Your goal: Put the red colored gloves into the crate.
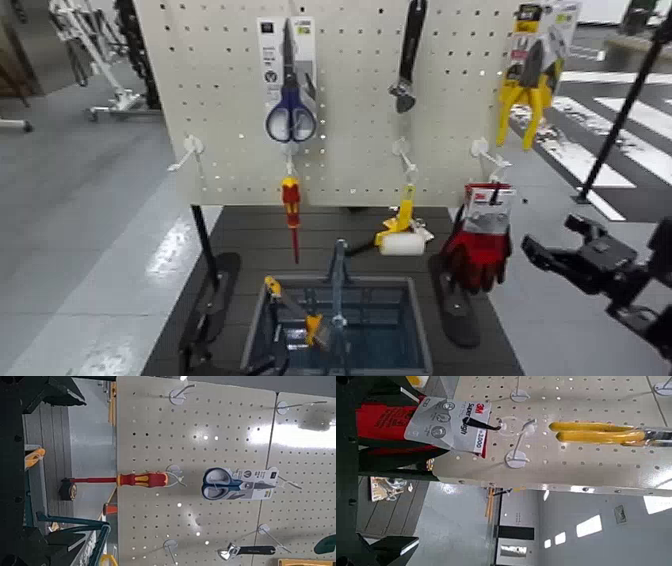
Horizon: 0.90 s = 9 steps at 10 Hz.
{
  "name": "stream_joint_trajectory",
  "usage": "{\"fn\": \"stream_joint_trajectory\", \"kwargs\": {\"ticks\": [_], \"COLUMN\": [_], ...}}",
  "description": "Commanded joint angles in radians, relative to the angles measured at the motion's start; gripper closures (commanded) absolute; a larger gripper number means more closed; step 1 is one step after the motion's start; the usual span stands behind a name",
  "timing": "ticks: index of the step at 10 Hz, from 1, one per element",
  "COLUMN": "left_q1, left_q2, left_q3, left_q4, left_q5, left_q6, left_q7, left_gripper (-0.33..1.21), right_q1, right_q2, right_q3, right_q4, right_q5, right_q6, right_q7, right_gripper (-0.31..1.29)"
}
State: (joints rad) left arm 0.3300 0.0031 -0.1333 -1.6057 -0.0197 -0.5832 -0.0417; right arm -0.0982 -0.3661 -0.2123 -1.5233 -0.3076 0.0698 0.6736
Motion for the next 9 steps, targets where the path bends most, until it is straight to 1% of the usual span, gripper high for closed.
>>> {"fn": "stream_joint_trajectory", "kwargs": {"ticks": [1, 2, 3, 4, 7, 9], "left_q1": [-0.002, -0.003, -0.003, -0.003, -0.006, -0.006], "left_q2": [-0.094, -0.094, -0.097, -0.098, -0.100, -0.101], "left_q3": [0.001, 0.003, 0.004, 0.006, 0.004, 0.001], "left_q4": [0.001, 0.001, 0.001, 0.001, 0.003, 0.004], "left_q5": [0.001, 0.001, 0.001, 0.001, 0.000, 0.000], "left_q6": [0.003, 0.003, 0.003, 0.005, 0.005, 0.005], "left_q7": [-0.003, -0.004, -0.006, -0.007, -0.012, -0.014], "left_gripper": [0.10, 0.10, 0.10, 0.10, 0.10, 0.10], "right_q1": [-0.124, -0.147, -0.164, -0.173, -0.210, -0.228], "right_q2": [-0.039, -0.050, -0.053, -0.054, -0.059, -0.060], "right_q3": [0.064, 0.085, 0.099, 0.110, 0.160, 0.177], "right_q4": [0.153, 0.189, 0.210, 0.218, 0.253, 0.268], "right_q5": [-0.010, -0.031, -0.045, -0.047, -0.062, -0.065], "right_q6": [-0.016, -0.013, -0.007, -0.004, -0.002, -0.002], "right_q7": [0.072, 0.100, 0.118, 0.130, 0.150, 0.159], "right_gripper": [0.08, 0.08, 0.08, 0.08, 0.08, 0.08]}}
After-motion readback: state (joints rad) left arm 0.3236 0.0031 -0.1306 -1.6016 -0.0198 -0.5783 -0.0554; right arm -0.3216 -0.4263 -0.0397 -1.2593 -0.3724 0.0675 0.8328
